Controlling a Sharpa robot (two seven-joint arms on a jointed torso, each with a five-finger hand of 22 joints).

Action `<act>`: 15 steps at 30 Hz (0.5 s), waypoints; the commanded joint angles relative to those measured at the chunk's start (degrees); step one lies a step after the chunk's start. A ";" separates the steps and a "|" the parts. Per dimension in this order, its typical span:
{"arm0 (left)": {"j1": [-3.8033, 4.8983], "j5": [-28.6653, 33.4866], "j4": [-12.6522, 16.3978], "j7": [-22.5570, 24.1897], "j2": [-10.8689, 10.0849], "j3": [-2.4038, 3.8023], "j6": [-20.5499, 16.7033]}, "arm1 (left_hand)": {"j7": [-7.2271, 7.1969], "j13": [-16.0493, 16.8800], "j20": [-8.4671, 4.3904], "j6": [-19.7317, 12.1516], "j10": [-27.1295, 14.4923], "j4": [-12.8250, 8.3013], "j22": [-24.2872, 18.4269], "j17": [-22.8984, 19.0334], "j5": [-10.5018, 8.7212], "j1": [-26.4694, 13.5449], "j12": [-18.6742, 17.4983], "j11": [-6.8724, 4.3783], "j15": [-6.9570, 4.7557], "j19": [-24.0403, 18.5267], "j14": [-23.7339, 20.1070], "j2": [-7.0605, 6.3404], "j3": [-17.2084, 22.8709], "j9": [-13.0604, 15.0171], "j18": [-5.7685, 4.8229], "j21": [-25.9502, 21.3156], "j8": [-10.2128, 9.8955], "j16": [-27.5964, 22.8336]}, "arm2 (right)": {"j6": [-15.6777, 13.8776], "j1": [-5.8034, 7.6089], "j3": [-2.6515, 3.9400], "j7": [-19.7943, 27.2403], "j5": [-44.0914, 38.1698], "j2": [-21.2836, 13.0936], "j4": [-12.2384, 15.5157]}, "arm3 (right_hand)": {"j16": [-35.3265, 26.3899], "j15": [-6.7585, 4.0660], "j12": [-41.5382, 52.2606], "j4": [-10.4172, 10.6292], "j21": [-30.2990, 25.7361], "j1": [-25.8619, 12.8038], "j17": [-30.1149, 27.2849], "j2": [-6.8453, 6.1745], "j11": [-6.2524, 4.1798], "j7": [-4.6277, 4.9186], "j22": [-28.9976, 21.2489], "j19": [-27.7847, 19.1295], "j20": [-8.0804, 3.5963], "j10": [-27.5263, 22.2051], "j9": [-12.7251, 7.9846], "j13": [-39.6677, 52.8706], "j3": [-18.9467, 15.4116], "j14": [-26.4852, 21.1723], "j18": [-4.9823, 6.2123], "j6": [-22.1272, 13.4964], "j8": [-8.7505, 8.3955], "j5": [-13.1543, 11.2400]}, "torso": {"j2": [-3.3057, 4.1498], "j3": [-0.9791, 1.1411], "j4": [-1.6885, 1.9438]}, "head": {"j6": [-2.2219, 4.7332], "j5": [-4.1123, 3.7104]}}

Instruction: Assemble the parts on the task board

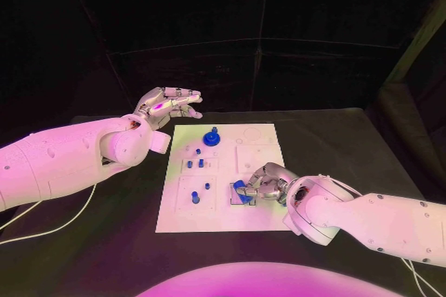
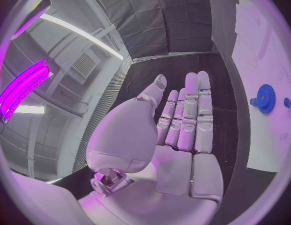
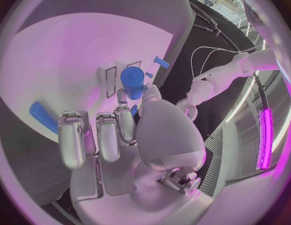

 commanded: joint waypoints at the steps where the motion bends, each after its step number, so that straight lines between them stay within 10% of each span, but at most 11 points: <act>1: 0.08 0.17 0.13 0.45 0.08 0.06 0.59 | -0.18 0.04 -0.01 -0.15 -0.37 0.04 -0.07 0.01 0.13 0.02 0.19 0.08 0.18 0.47 -0.20 0.52 -0.23 0.05 0.22 -0.28 0.36 -0.06 | 0.97 0.10 0.05 -0.90 -0.53 0.25 -0.19 | -0.03 -0.35 -0.18 0.08 0.18 -0.54 11.29 0.03 -0.06 -0.03 15.09 6.04 -0.44 0.35 -0.12 0.48 -0.50 5.11 -0.86 0.50 0.00 -0.64 | -0.02 0.01 -0.04 | -0.16 0.11; 3: 0.08 0.17 0.12 0.45 0.07 0.06 0.58 | -0.18 0.04 -0.01 -0.15 -0.37 0.04 -0.07 0.01 0.13 0.02 0.19 0.08 0.18 0.47 -0.20 0.52 -0.23 0.05 0.22 -0.28 0.36 -0.06 | 1.18 0.10 0.05 -1.07 -0.60 0.39 -0.29 | -0.05 -0.39 -0.29 0.22 0.18 -0.81 11.26 0.04 -0.08 -0.07 15.09 6.04 -0.47 0.33 -0.19 0.43 -0.72 5.11 -0.86 0.60 -0.09 -1.27 | -0.01 0.00 -0.01 | -0.20 0.10; 11: 0.09 0.17 0.06 0.43 0.09 0.06 0.60 | -0.18 0.04 -0.01 -0.15 -0.37 0.04 -0.07 0.01 0.13 0.02 0.19 0.08 0.18 0.47 -0.20 0.52 -0.23 0.05 0.22 -0.28 0.36 -0.06 | 0.15 0.10 0.05 -1.78 -1.88 1.07 -0.81 | -0.43 -0.40 -2.16 1.29 0.18 -7.85 10.67 0.63 -0.04 -0.07 15.09 6.04 -0.57 -0.67 -0.54 -0.95 -4.86 4.96 -0.86 0.26 -0.65 -21.83 | -0.04 0.03 -0.01 | -0.41 0.30; 15: 0.09 0.17 0.01 0.42 0.09 0.06 0.57 | -0.18 0.04 -0.01 -0.15 -0.37 0.04 -0.07 0.01 0.13 0.02 0.19 0.08 0.18 0.47 -0.20 0.52 -0.23 0.05 0.22 -0.28 0.36 -0.06 | -0.38 0.10 0.05 -1.68 -3.00 1.10 -0.95 | -0.50 -0.15 -3.26 1.77 0.18 -10.16 10.59 0.27 0.27 0.26 15.09 6.04 -0.34 -1.47 -0.70 -1.89 -5.89 4.94 -0.86 -0.50 -0.92 -23.88 | -0.13 0.02 -0.07 | -0.47 0.42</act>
